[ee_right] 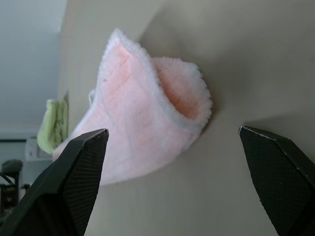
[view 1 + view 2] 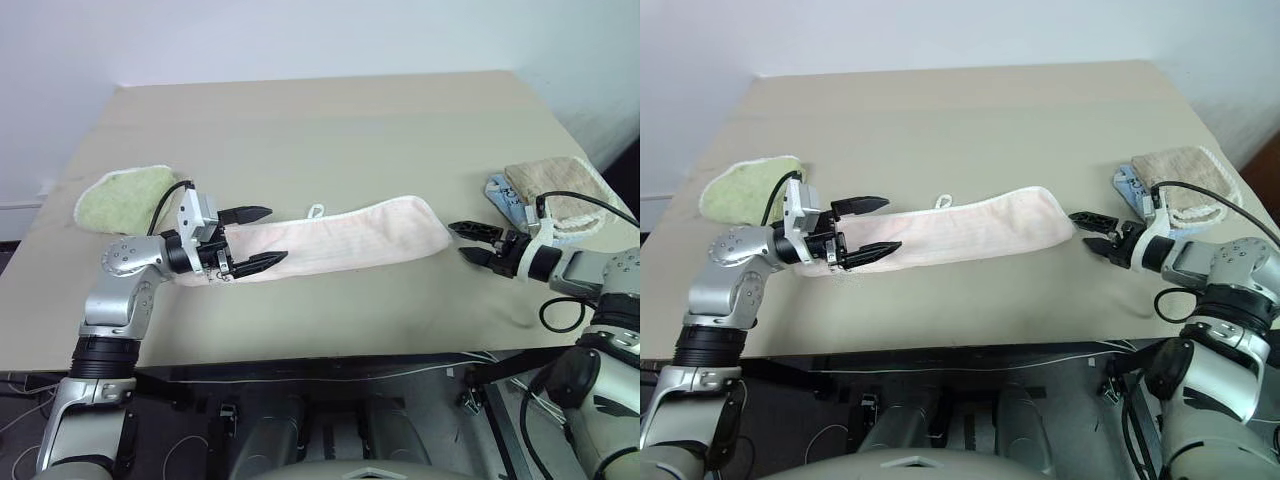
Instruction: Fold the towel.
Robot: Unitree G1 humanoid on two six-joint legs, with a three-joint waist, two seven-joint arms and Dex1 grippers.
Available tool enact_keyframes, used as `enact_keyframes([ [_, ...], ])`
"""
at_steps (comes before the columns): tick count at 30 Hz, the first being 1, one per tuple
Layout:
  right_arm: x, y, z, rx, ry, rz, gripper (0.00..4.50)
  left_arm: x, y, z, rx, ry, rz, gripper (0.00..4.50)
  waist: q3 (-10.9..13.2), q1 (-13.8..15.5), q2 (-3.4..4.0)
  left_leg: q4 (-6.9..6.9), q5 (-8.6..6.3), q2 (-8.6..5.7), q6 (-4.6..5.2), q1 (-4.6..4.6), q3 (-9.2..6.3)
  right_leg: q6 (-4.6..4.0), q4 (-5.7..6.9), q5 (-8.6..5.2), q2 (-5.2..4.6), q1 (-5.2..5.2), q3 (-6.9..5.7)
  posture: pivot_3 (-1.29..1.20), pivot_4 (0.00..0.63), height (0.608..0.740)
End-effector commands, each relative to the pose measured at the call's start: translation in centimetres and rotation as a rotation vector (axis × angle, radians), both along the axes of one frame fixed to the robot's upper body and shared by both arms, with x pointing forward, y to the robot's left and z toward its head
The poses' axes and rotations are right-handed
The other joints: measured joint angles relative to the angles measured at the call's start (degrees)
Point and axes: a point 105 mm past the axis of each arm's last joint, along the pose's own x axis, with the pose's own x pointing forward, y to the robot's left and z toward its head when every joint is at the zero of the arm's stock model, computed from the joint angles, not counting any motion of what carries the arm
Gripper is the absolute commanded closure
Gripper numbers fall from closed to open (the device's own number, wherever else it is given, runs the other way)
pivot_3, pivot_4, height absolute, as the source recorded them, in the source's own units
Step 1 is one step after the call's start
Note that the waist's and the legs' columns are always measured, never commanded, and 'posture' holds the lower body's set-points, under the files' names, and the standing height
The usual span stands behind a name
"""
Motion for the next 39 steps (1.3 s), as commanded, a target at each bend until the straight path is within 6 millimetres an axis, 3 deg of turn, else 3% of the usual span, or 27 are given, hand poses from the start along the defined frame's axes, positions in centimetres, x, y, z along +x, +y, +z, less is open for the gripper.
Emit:
enact_keyframes([
  [1, 0.6, 1.8, 0.8, 0.054, -0.02, 0.044, 0.03, -0.2, -0.4, 1.2, -0.004, -0.061, -0.018, 0.0, 0.0, -0.13, 0.0, 0.0, 0.0, 0.0, 0.0, 0.0, 0.0, 0.0, 0.0, 0.0, 0.0, 0.0, 0.0, 0.0, 0.15, 0.74],
  [8, 1.2, 3.3, 0.7, 0.083, -0.007, 0.062, 0.03, -0.2, 0.2, 0.8, 0.011, -0.059, -0.006, 0.0, 0.0, -0.13, 0.0, -0.02, 0.0, 0.0, 0.01, -0.02, 0.0, 0.0, -0.03, 0.0, 0.0, -0.02, -0.01, 0.0, 0.15, 0.74],
  [11, 2.3, 2.3, -0.1, 0.023, -0.021, -0.03, 0.2, -0.4, 0.1, 0.6, 0.011, -0.057, -0.004, 0.0, -0.01, -0.35, 0.0, -0.02, 0.0, 0.0, 0.01, -0.01, 0.0, 0.0, -0.03, 0.0, 0.0, -0.01, -0.01, 0.0, 0.15, 0.74],
  [13, 2.6, 1.1, -0.3, 0.01, -0.033, -0.082, 0.63, -0.5, 0.2, 0.2, 0.033, -0.056, 0.0, 0.0, -0.01, -0.69, -0.01, 0.0, 0.0, 0.0, 0.01, 0.01, 0.0, 0.01, -0.03, 0.01, 0.0, 0.04, -0.01, 0.0, 0.15, 0.74],
  [17, 2.6, -0.2, 0.1, -0.003, -0.044, -0.108, 1.97, -0.7, 0.4, -0.5, 0.067, -0.054, 0.001, 0.0, -0.01, -0.5, 0.0, 0.02, 0.0, -0.01, 0.01, 0.03, 0.0, 0.05, -0.03, 0.03, -0.01, 0.08, -0.01, 0.0, 0.15, 0.74],
  [24, 2.2, 0.8, 0.4, 0.01, -0.031, -0.053, 4.41, -0.7, 0.1, -0.4, 0.05, -0.055, 0.003, 0.0, -0.01, 0.3, 0.0, -0.06, 0.0, -0.01, 0.01, -0.02, -0.01, 0.04, -0.07, 0.02, -0.01, -0.02, 0.0, 0.0, 0.15, 0.74],
  [31, 1.2, 2.3, 0.0, 0.029, -0.012, 0.012, 4.47, -0.5, -0.1, -0.4, 0.04, -0.048, 0.002, 0.0, -0.01, 0.55, 0.0, -0.07, 0.0, -0.01, 0.01, -0.04, -0.02, 0.03, -0.1, 0.02, -0.01, -0.02, -0.01, 0.0, 0.15, 0.74],
  [39, 1.0, -0.7, 1.6, 0.021, -0.067, -0.084, 4.47, -0.5, -0.2, -0.6, 0.043, -0.041, -0.001, 0.0, -0.01, 0.69, 0.0, -0.08, 0.0, -0.01, 0.01, -0.07, -0.02, 0.04, -0.13, 0.02, -0.01, -0.04, -0.02, 0.0, 0.15, 0.74],
])
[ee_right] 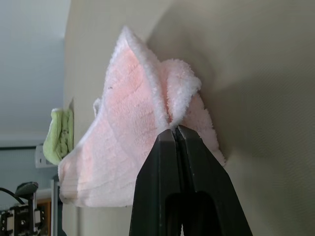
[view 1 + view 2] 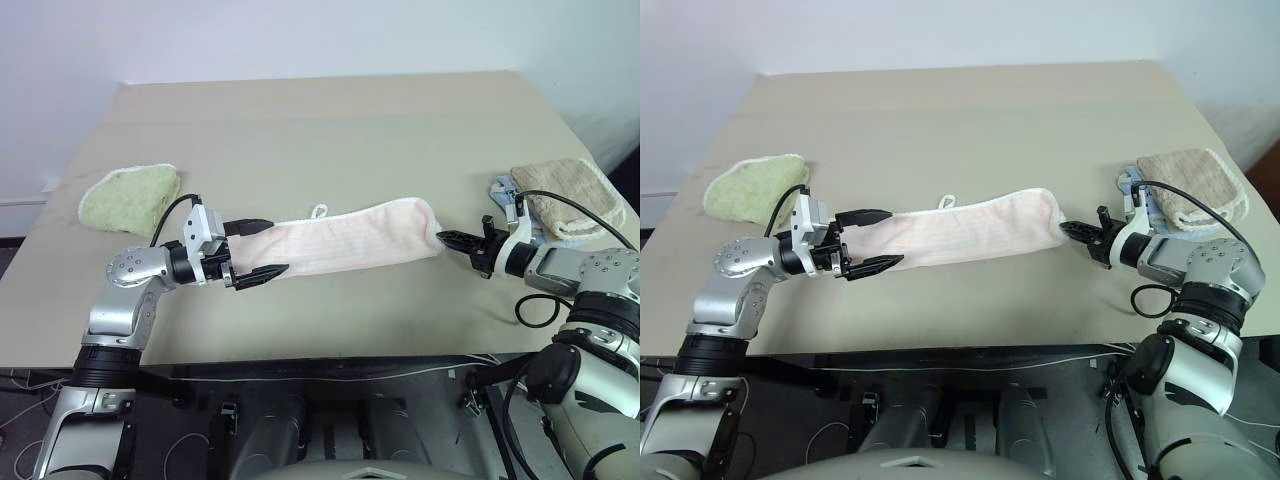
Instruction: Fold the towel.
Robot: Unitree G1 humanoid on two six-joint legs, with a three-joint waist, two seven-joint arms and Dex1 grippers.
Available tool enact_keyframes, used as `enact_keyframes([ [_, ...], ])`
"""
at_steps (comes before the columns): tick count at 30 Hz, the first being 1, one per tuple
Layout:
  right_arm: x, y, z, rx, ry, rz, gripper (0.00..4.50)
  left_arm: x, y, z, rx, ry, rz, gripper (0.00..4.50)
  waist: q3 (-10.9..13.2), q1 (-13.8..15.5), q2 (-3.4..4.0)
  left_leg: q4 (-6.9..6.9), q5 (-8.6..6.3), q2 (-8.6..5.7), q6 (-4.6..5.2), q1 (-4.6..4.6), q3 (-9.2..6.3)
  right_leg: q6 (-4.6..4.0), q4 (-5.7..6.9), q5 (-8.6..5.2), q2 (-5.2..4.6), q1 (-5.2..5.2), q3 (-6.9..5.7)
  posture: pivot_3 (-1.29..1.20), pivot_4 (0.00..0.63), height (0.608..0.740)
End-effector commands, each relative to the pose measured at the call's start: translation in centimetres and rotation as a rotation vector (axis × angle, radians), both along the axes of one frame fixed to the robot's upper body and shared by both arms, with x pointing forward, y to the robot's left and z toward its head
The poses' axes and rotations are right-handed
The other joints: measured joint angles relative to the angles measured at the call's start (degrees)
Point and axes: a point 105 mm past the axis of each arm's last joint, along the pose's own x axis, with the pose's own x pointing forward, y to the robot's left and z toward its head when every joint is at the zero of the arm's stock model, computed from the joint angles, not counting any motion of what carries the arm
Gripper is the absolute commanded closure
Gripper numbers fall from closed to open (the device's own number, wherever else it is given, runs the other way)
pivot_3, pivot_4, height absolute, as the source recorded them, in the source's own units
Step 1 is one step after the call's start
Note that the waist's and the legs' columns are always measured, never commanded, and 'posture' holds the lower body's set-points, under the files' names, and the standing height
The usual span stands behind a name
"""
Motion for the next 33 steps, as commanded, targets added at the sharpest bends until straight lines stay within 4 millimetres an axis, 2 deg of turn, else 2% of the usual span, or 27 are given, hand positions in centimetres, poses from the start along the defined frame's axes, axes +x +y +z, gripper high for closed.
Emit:
enact_keyframes([
  [1, -0.2, -2.2, 2.4, -0.003, -0.079, -0.051, 4.47, 0.0, -0.1, 1.1, -0.006, -0.049, -0.005, 0.0, 0.0, 0.01, 0.0, 0.0, 0.0, 0.0, 0.0, -0.02, 0.0, 0.0, 0.0, 0.0, 0.0, -0.02, 0.0, 0.0, 0.15, 0.74],
  [3, -0.4, -3.0, 3.2, -0.009, -0.105, -0.074, 4.47, 0.1, -0.1, 1.1, -0.005, -0.048, -0.005, 0.0, 0.0, 0.05, 0.0, 0.0, 0.0, 0.0, 0.0, -0.04, 0.0, 0.0, -0.02, 0.0, 0.0, -0.03, -0.01, 0.0, 0.15, 0.74],
  [9, -2.2, -7.7, 5.4, -0.058, -0.141, -0.172, 4.47, 0.3, -0.1, 0.8, 0.001, -0.042, -0.005, 0.0, 0.01, 0.19, 0.02, -0.01, -0.01, 0.0, 0.01, -0.09, 0.0, 0.0, -0.07, 0.0, -0.02, -0.04, -0.03, 0.0, 0.15, 0.74],
  [14, -3.5, -9.6, 6.5, -0.08, -0.15, -0.198, 4.47, 0.6, -0.1, 0.6, 0.005, -0.038, -0.006, 0.0, 0.01, -0.14, 0.02, -0.04, -0.02, 0.0, 0.03, -0.11, 0.0, 0.0, -0.12, 0.0, -0.02, -0.05, -0.03, 0.0, 0.15, 0.74],
  [20, -3.0, -9.1, 5.3, -0.259, -0.187, -0.214, 4.47, 1.0, -1.0, 0.2, 0.006, -0.031, -0.039, 0.0, 0.01, -0.08, 0.02, -0.05, -0.02, 0.0, 0.03, -0.11, 0.0, 0.01, -0.12, -0.01, -0.03, -0.05, -0.03, 0.0, 0.15, 0.74],
  [24, -3.4, -5.7, 4.9, -0.259, -0.258, -0.085, 4.47, 1.2, -1.1, 0.1, 0.014, -0.032, -0.049, 0.0, 0.01, 0.02, 0.02, -0.07, -0.01, 0.0, 0.03, -0.12, -0.02, 0.01, -0.12, -0.01, -0.02, -0.07, -0.03, 0.0, 0.15, 0.74],
  [27, -3.2, -3.9, 3.9, -0.25, -0.24, -0.04, 3.9, 1.3, -0.9, 0.0, 0.023, -0.034, -0.047, 0.0, 0.01, 0.0, 0.02, -0.06, -0.01, 0.0, 0.03, -0.12, -0.02, 0.02, -0.1, 0.0, -0.03, -0.08, -0.02, 0.0, 0.15, 0.74],
  [33, -2.5, -1.7, 2.7, -0.204, -0.193, -0.01, 1.93, 1.2, -0.7, -0.1, 0.031, -0.041, -0.038, 0.0, 0.01, 0.14, 0.02, -0.06, -0.01, 0.0, 0.03, -0.12, -0.03, 0.01, -0.1, 0.0, -0.03, -0.09, -0.02, 0.0, 0.15, 0.74],
])
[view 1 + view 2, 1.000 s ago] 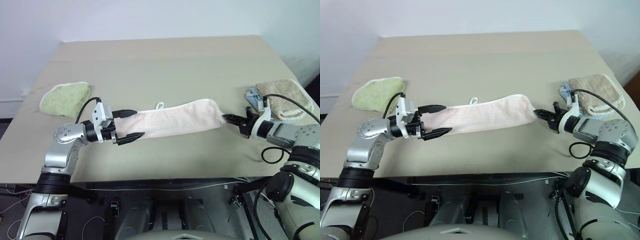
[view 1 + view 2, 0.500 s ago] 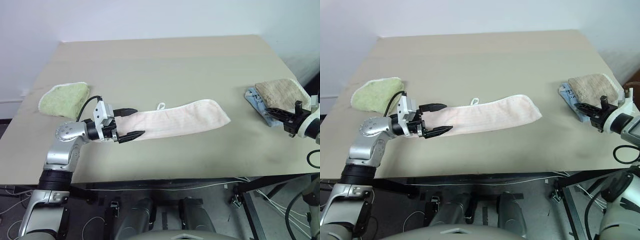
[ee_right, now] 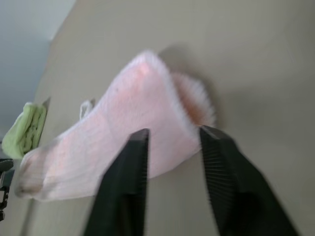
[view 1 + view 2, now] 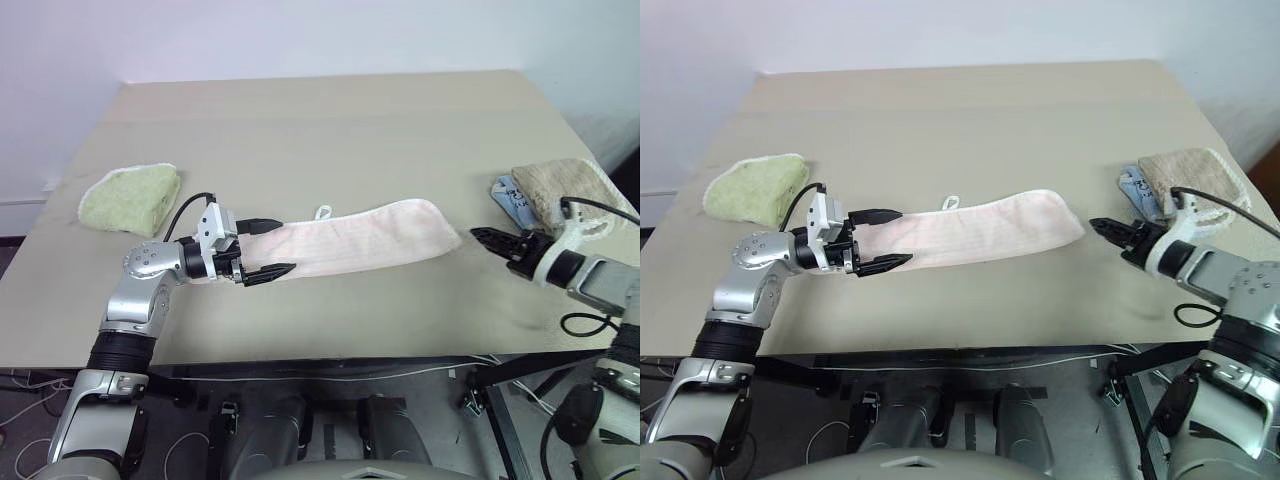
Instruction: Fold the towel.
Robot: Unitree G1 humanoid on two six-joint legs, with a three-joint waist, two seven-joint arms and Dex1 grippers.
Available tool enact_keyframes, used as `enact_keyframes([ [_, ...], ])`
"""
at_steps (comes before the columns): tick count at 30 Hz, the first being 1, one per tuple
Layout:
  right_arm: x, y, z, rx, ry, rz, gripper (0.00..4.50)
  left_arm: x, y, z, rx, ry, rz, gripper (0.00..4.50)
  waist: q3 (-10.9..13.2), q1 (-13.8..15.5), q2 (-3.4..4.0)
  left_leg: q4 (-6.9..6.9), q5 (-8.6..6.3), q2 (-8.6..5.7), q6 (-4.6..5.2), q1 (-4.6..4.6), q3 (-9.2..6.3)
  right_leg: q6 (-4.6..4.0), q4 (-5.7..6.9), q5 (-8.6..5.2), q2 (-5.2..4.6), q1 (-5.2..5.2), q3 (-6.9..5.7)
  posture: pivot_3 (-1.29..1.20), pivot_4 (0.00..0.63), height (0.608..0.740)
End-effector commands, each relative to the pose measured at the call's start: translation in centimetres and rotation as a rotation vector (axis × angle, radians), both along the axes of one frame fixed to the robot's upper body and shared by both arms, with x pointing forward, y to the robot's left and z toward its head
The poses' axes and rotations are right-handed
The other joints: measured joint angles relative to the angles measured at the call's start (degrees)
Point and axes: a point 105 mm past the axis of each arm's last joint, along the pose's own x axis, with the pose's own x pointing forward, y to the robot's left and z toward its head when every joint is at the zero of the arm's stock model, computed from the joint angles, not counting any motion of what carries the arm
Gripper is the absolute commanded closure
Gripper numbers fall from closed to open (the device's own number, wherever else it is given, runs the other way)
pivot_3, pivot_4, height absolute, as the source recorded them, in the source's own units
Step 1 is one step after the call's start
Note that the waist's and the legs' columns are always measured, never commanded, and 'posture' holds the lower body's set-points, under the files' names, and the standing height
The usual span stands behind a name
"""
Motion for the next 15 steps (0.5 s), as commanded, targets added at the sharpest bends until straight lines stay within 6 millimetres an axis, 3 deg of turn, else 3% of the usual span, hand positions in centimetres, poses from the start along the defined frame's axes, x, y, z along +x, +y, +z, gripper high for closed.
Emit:
enact_keyframes([
  [1, 0.4, 0.7, 1.1, 0.019, -0.027, 0.016, 1.6, 0.0, 0.2, 0.7, 0.014, -0.051, 0.004, 0.0, 0.0, 0.06, 0.0, 0.0, 0.0, 0.0, 0.0, 0.0, 0.0, 0.0, 0.0, 0.0, 0.0, 0.0, 0.0, 0.0, 0.15, 0.74],
  [6, 1.1, 2.0, 0.8, 0.089, 0.033, 0.035, 0.03, 0.0, 0.3, 0.6, 0.009, -0.052, 0.016, 0.0, 0.0, -0.06, 0.0, 0.0, 0.0, 0.0, 0.0, 0.0, 0.0, 0.0, 0.0, 0.0, 0.0, 0.0, 0.0, 0.0, 0.15, 0.74],
  [15, 2.1, 3.5, 0.3, 0.203, 0.087, 0.036, 0.03, 0.1, 0.4, 0.8, 0.014, -0.061, 0.023, 0.0, 0.0, -0.05, 0.0, -0.02, 0.0, 0.0, 0.0, 0.0, 0.0, 0.0, 0.0, 0.0, 0.0, -0.02, 0.0, 0.0, 0.15, 0.74],
])
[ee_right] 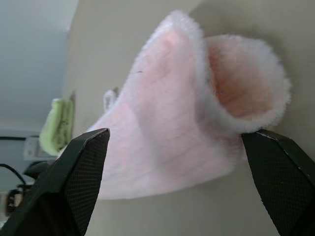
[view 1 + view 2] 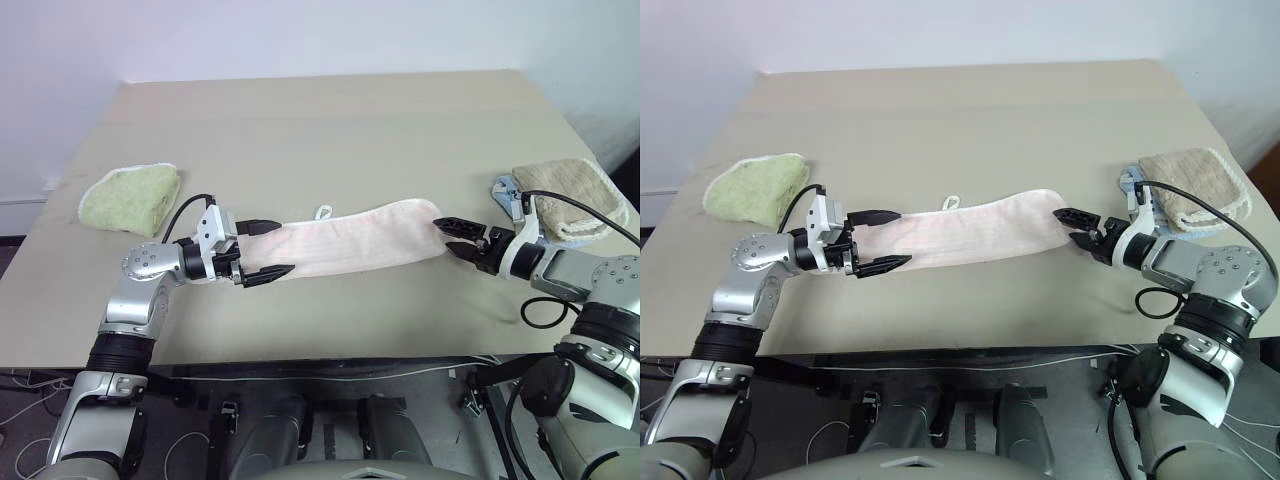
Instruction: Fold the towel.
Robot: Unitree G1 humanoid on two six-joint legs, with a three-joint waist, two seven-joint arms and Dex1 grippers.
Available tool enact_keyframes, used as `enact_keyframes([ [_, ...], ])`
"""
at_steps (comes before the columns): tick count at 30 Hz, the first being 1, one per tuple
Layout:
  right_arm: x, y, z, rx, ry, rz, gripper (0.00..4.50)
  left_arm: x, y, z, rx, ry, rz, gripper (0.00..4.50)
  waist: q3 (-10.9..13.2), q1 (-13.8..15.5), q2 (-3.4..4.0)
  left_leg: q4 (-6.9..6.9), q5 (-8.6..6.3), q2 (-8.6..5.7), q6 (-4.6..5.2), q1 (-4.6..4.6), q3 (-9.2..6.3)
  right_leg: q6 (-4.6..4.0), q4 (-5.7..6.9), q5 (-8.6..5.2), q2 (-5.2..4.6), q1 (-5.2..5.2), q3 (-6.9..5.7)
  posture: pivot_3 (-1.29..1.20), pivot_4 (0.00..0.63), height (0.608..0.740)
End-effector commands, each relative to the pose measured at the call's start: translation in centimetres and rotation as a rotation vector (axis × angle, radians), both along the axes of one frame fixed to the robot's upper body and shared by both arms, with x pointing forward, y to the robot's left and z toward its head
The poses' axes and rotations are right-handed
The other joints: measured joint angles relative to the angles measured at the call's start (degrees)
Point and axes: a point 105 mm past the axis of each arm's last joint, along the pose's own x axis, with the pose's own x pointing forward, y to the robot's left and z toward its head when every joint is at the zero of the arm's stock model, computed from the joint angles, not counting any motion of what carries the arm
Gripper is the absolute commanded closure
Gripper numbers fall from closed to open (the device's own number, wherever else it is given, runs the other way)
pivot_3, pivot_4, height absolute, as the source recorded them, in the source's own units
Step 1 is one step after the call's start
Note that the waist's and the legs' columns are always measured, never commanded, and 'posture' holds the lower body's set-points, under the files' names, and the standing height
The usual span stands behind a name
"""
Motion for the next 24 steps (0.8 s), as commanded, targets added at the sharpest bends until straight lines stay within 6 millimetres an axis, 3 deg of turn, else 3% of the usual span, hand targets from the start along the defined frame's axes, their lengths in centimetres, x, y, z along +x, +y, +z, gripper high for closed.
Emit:
enact_keyframes([
  [1, 0.4, 0.3, 0.4, 0.031, -0.009, -0.012, 0.03, 0.0, 0.3, 1.0, 0.0, -0.05, 0.007, 0.0, 0.0, 0.0, 0.0, 0.0, 0.0, 0.0, 0.0, 0.0, 0.0, 0.0, 0.0, 0.0, 0.0, 0.0, 0.0, 0.0, 0.15, 0.74],
  [5, 0.8, 0.7, -0.3, 0.012, 0.009, -0.034, 0.03, -0.2, 0.4, 0.7, 0.007, -0.044, 0.007, 0.0, -0.01, -0.26, 0.0, 0.0, 0.0, 0.0, 0.0, 0.01, 0.0, 0.0, 0.01, 0.0, 0.0, 0.0, 0.01, 0.0, 0.15, 0.74],
  [13, -0.4, -3.2, 1.5, -0.041, -0.027, -0.095, 0.03, -0.3, 0.8, 0.4, 0.022, -0.039, 0.014, 0.0, -0.01, 0.23, 0.01, 0.0, 0.0, -0.01, 0.0, 0.0, 0.0, 0.0, 0.0, 0.0, -0.01, 0.01, -0.01, 0.0, 0.15, 0.74],
  [16, -1.1, -3.7, 1.6, -0.067, -0.024, -0.087, 0.03, -0.2, 1.0, 0.5, 0.023, -0.04, 0.018, 0.0, -0.01, 0.08, 0.0, 0.0, 0.0, -0.01, 0.0, 0.0, 0.0, 0.0, -0.01, 0.0, -0.01, 0.01, -0.01, 0.0, 0.15, 0.74],
  [20, -1.5, -3.2, 1.3, -0.049, -0.013, -0.059, 0.03, -0.1, 1.0, 0.4, 0.025, -0.038, 0.015, 0.0, -0.01, -0.37, 0.02, -0.01, 0.0, 0.0, 0.0, 0.0, 0.0, 0.0, 0.01, 0.0, 0.0, -0.01, 0.01, 0.0, 0.15, 0.74],
  [24, -1.2, -1.0, 0.3, -0.036, 0.006, -0.005, 0.03, 0.0, 0.7, 0.5, 0.024, -0.039, 0.007, 0.0, -0.02, -0.3, 0.02, -0.01, 0.0, 0.0, 0.0, 0.01, 0.0, 0.0, 0.01, 0.0, 0.0, -0.01, 0.01, 0.0, 0.15, 0.74],
])
